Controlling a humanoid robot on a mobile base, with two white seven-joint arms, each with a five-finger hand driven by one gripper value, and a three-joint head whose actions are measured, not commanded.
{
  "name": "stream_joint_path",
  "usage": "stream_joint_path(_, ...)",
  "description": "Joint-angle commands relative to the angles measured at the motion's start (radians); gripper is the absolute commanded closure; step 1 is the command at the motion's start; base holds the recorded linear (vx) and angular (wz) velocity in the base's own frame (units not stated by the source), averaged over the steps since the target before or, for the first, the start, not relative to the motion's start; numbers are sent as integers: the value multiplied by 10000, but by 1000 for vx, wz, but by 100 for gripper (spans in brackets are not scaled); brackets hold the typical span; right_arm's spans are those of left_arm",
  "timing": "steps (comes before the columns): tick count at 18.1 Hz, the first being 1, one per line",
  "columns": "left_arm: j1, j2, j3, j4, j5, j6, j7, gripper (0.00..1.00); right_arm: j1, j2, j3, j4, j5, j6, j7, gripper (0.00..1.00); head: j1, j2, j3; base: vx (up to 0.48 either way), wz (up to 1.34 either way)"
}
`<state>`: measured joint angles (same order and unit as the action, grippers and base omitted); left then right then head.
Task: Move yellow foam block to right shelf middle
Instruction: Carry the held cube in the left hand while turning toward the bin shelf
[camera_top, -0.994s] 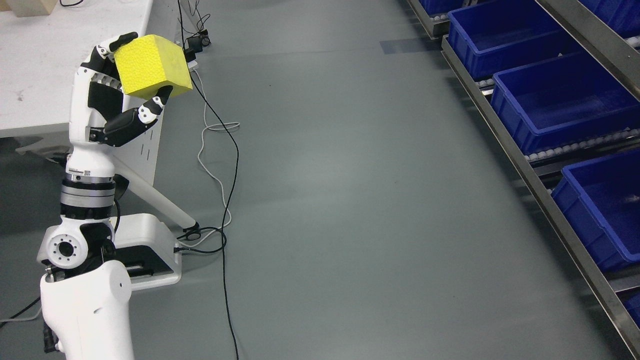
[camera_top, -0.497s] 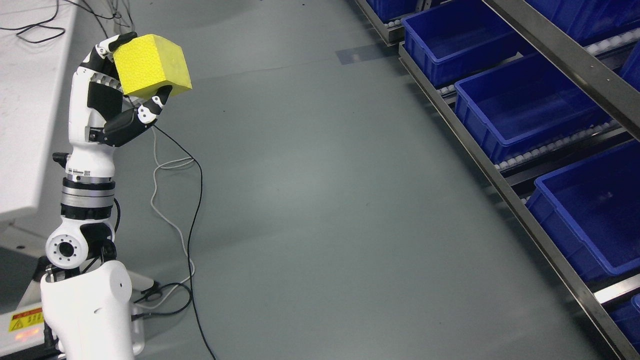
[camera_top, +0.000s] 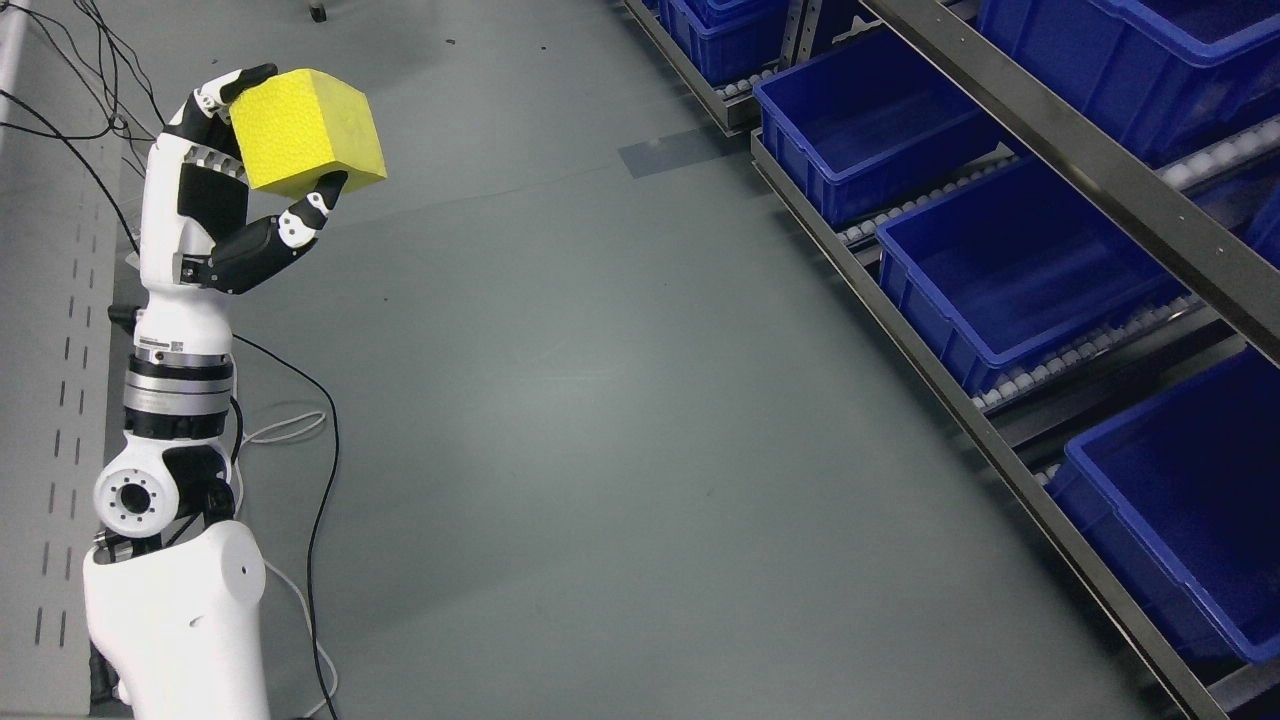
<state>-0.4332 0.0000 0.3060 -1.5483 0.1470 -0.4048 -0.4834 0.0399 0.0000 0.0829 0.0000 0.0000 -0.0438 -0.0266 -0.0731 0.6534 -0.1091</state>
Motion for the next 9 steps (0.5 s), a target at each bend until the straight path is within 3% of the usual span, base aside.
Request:
stream_joint_path(1, -9, 175, -69, 5, 2, 14, -28, 96, 0, -175, -1, -175, 77, -7, 21, 0, 0, 0, 0, 397, -45)
stream_joint_path(9, -25, 175, -405, 21, 17, -17, -28, 96, 0, -175, -1, -175, 77, 8, 21, 0, 0, 0, 0, 423, -21)
